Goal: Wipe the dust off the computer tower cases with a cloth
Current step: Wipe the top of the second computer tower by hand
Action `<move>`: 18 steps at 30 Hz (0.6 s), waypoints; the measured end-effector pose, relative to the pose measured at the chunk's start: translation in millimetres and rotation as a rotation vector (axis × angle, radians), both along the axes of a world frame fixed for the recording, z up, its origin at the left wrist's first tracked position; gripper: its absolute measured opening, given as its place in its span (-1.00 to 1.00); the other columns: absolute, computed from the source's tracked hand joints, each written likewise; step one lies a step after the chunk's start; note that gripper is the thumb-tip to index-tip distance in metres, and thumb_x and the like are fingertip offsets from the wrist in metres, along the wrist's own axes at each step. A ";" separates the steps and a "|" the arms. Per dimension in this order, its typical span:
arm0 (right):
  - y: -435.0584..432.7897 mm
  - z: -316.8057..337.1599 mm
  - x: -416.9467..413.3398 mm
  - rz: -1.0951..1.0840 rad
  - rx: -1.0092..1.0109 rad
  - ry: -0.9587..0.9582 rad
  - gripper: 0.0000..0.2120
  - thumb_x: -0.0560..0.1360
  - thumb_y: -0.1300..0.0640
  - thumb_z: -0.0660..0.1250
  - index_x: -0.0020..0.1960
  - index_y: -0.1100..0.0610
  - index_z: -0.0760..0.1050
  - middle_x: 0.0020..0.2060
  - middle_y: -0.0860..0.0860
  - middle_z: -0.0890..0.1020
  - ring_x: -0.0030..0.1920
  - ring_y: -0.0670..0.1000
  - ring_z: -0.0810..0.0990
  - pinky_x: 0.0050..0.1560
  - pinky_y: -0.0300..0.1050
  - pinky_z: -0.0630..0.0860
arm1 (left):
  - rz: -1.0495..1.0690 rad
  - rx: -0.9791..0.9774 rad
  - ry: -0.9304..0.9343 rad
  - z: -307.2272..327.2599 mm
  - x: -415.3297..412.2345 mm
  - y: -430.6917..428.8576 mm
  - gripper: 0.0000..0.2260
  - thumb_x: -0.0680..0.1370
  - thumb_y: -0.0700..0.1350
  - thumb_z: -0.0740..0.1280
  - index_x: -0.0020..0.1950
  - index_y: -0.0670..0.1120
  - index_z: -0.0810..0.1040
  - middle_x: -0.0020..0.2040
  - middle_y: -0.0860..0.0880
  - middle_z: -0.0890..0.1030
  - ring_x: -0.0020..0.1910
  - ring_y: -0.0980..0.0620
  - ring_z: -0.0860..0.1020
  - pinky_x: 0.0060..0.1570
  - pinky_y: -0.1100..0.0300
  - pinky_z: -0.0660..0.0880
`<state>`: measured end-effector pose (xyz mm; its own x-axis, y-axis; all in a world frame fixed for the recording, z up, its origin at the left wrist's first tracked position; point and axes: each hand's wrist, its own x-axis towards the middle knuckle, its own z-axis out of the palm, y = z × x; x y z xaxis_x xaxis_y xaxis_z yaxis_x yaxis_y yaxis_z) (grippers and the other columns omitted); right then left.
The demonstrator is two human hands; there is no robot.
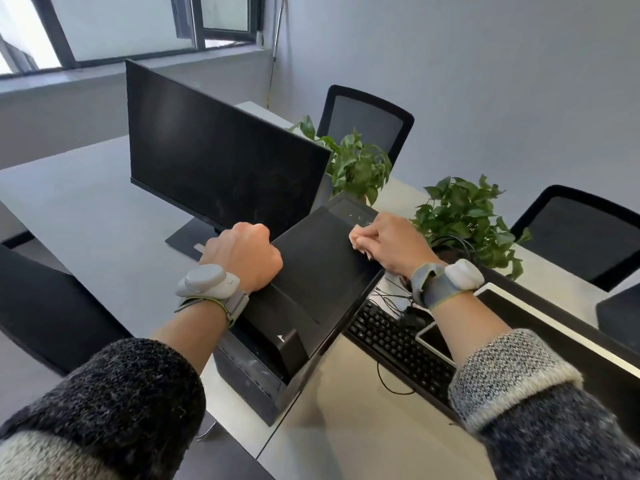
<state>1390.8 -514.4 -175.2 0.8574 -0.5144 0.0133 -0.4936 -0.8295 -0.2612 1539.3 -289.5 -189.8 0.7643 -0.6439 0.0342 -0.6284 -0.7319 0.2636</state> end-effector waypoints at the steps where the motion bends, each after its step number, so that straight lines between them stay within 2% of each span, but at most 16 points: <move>1: -3.2 -0.5 -12.6 -0.013 -0.007 0.004 -0.80 0.67 -0.07 0.36 0.07 -0.07 0.76 -0.16 -0.08 0.61 -0.07 0.00 0.61 0.01 0.02 0.57 | 0.001 0.001 -0.002 0.3 -0.7 0.2 -0.80 0.62 0.00 0.24 -0.11 -0.02 0.59 -0.22 0.03 0.58 -0.30 0.04 0.55 -0.30 0.16 0.44; 3: -10.4 -3.0 -34.1 -0.033 -0.006 0.000 -0.80 0.66 -0.09 0.37 0.14 -0.08 0.75 -0.11 -0.08 0.60 -0.02 -0.01 0.61 0.09 0.05 0.58 | -0.004 -0.003 0.000 1.0 -1.7 2.1 -0.80 0.62 0.00 0.24 -0.12 -0.02 0.58 -0.22 0.03 0.58 -0.29 0.03 0.56 -0.28 0.14 0.49; 6: -20.8 -8.9 -56.3 -0.041 0.006 -0.029 -0.84 0.64 -0.07 0.39 0.10 -0.11 0.75 -0.09 -0.11 0.59 -0.01 -0.04 0.60 0.12 0.11 0.59 | 0.008 -0.008 0.001 4.7 -6.2 4.8 -0.80 0.59 0.01 0.23 -0.16 -0.01 0.56 -0.21 0.02 0.58 -0.27 -0.03 0.57 -0.17 0.04 0.60; 10: -26.5 -7.3 -59.6 -0.025 0.023 -0.031 -0.85 0.63 -0.04 0.42 0.14 -0.14 0.75 -0.07 -0.15 0.61 0.01 -0.06 0.60 0.13 0.10 0.59 | 0.006 0.000 -0.009 5.5 -8.6 5.1 -0.79 0.60 0.01 0.23 -0.16 -0.01 0.56 -0.21 0.02 0.57 -0.26 -0.04 0.57 -0.17 0.05 0.58; 14: -28.3 1.9 -34.2 0.038 0.035 0.023 -0.84 0.63 -0.02 0.44 0.16 -0.08 0.75 -0.07 -0.14 0.62 -0.04 -0.09 0.60 0.09 -0.09 0.56 | 0.011 0.001 -0.021 3.5 -7.4 4.4 -0.78 0.61 0.01 0.23 -0.15 -0.02 0.58 -0.23 0.02 0.57 -0.27 -0.04 0.58 -0.16 0.05 0.63; 16: -24.7 4.4 -11.6 0.074 0.034 0.030 -0.85 0.63 0.00 0.44 0.14 -0.06 0.76 -0.10 -0.13 0.64 -0.06 -0.08 0.62 0.08 -0.10 0.56 | 0.011 0.003 -0.025 3.4 -7.0 4.1 -0.78 0.61 0.01 0.23 -0.14 -0.02 0.59 -0.23 0.02 0.57 -0.26 -0.04 0.59 -0.14 0.03 0.64; 18: -19.2 5.2 16.8 0.096 0.040 0.039 -0.85 0.64 0.04 0.41 0.04 -0.01 0.77 -0.18 -0.08 0.69 -0.09 -0.05 0.66 0.06 -0.06 0.59 | 0.007 0.006 -0.025 3.0 -5.8 3.9 -0.78 0.62 0.01 0.23 -0.13 -0.01 0.60 -0.24 0.02 0.58 -0.27 -0.03 0.60 -0.15 0.02 0.65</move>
<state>1407.6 -533.6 -170.0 0.9022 -0.4296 -0.0397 -0.4230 -0.8628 -0.2767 1533.6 -285.7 -186.8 0.7678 -0.6388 0.0500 -0.6297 -0.7378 0.2434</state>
